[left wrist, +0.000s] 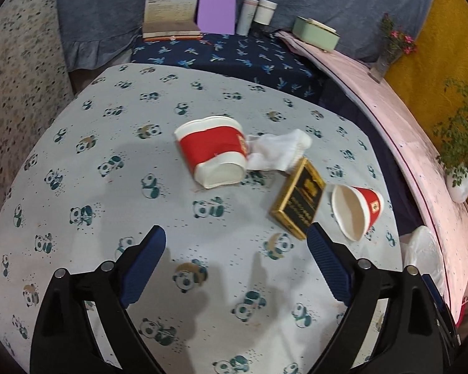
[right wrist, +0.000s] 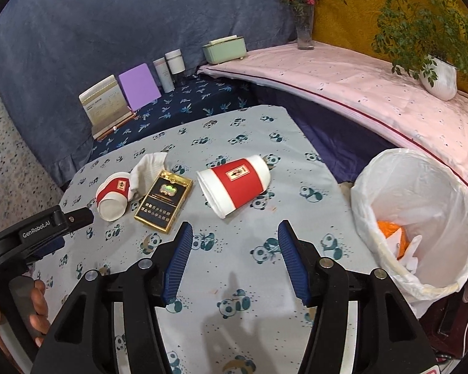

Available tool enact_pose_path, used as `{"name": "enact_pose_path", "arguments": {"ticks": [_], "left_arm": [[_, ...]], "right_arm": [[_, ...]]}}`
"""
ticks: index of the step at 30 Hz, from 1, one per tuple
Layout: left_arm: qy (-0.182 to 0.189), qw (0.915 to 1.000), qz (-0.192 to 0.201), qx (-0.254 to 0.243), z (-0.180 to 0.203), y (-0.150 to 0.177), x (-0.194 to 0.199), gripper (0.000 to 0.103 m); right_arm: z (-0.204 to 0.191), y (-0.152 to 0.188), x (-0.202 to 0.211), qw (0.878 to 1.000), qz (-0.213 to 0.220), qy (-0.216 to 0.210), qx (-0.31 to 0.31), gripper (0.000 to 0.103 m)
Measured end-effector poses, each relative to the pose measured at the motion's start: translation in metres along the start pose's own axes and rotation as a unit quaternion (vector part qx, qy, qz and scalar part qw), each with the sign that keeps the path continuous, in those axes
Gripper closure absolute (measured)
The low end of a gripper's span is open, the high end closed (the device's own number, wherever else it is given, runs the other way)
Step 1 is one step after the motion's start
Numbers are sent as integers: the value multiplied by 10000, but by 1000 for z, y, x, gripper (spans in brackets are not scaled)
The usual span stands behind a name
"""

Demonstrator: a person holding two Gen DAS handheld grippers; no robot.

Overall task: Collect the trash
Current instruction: 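Move both tools back over the red-and-white paper cups, then grasp a large red paper cup with the left tool while the right grasps another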

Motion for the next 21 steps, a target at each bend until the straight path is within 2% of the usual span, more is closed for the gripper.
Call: {"name": "enact_pose_path", "arguments": {"ticks": [10, 15, 21], "left_arm": [[-192, 9988, -192, 412, -32, -11, -30, 13], [-208, 9986, -240, 431, -32, -26, -50, 12], [-429, 9979, -315, 359, -32, -41, -80, 12]], "right_arm": [[-14, 5, -44, 9998, -184, 113, 57, 47], [-16, -1, -73, 9994, -299, 196, 11, 47], [-15, -9, -101, 9989, -334, 309, -104, 47]]}}
Point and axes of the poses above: each gripper's, at about its wrist camera, not at the fingertips, and x roughly against the way its jaws point, z to its right, y to its underside, the point moved 7 cm from there along -x, roughly the way its jaws point, and after that the axes turned 6 degrees about -x, right-handed, at the moved point
